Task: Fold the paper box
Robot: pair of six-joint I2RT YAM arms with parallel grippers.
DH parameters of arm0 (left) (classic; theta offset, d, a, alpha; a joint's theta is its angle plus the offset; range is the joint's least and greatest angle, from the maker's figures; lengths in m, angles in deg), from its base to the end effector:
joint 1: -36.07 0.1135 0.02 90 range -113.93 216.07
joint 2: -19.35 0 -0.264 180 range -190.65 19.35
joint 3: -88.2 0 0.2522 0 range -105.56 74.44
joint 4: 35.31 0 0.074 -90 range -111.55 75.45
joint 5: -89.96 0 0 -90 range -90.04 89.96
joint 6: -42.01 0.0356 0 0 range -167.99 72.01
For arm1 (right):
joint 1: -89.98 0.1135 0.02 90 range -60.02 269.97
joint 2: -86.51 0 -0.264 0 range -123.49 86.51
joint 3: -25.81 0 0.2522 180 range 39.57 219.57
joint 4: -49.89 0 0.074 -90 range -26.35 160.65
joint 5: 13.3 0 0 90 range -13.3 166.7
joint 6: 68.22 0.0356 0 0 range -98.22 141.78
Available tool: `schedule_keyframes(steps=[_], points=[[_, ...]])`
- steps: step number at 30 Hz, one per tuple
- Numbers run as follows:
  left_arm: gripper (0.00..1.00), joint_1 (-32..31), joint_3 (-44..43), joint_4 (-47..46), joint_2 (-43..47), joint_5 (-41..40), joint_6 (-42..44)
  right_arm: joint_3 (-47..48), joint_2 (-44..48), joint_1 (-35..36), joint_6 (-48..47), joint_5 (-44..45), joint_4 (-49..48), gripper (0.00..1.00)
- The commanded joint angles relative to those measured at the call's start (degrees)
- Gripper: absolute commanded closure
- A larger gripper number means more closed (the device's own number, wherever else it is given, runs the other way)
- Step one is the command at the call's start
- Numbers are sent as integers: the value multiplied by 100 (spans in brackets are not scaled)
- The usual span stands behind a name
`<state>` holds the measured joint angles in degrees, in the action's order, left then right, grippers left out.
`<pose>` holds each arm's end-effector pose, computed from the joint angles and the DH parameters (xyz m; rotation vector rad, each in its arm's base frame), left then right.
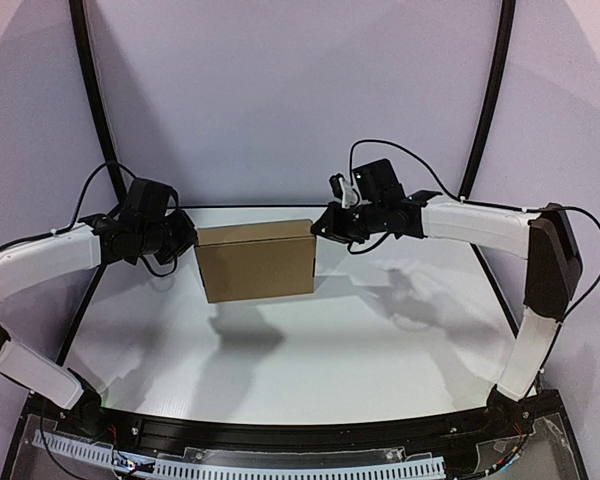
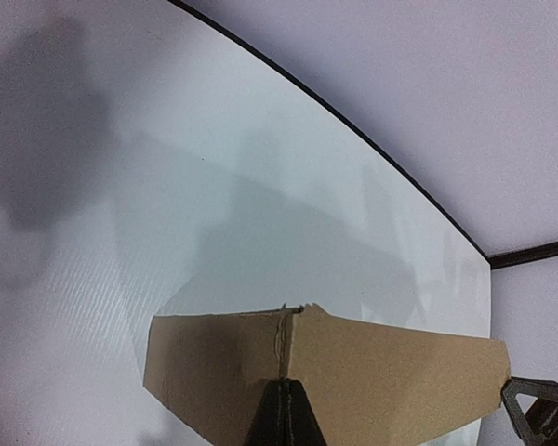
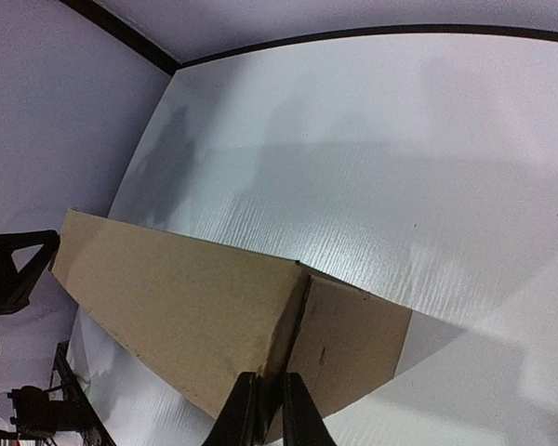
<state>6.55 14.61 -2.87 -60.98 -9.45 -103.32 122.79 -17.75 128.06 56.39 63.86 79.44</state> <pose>0.2732 -0.1480 0.2752 -0.6051 2.2358 -0.6011 0.3275 0.2666 0.2722 -0.2043 2.3551 0.9139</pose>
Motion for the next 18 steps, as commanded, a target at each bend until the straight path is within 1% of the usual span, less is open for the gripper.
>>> schedule_keyframes(steps=[1,2,3,4,5,7,8,9,10,11,12,13,14,15,16,17,18], points=[[99,-43,870,1076,-111,825,336,-1088,-77,88,-63,-67,684,90],[99,-67,970,841,113,1138,439,-1230,84,126,-125,-96,584,91],[99,-67,1082,841,113,1138,439,-1278,136,141,-145,-104,584,91],[97,-142,1286,529,376,1346,539,-1450,341,196,-216,-125,478,91],[94,-188,1498,375,654,1543,584,-1695,571,247,-263,-207,394,91],[89,-265,1789,268,1106,1749,581,-1930,748,307,-256,-304,223,91],[89,-265,1882,220,1252,1798,581,-2020,809,334,-249,-359,192,91],[79,-341,2073,74,1563,1926,555,-2261,933,416,-194,-516,29,91],[77,-351,2156,48,1859,2084,543,-2348,985,449,-168,-561,-73,91],[69,-372,2309,22,2006,2167,515,-2524,1100,506,-96,-602,-163,91],[65,-380,2445,20,2334,2274,488,-2682,1174,568,-30,-620,-267,91],[56,-384,2496,60,2521,2297,431,-2883,1285,626,26,-639,-364,91],[52,-390,2535,216,2702,2296,407,-3069,1414,690,69,-645,-421,90],[43,-391,2566,462,3088,2257,367,-3305,1582,778,109,-616,-508,89],[38,-394,2538,637,3490,2127,348,-3414,1706,825,114,-552,-552,89],[33,-395,2516,804,3688,2053,339,-3549,1787,898,82,-495,-569,89],[23,-392,2436,1160,4058,1863,328,-3679,1917,971,25,-382,-577,88]])
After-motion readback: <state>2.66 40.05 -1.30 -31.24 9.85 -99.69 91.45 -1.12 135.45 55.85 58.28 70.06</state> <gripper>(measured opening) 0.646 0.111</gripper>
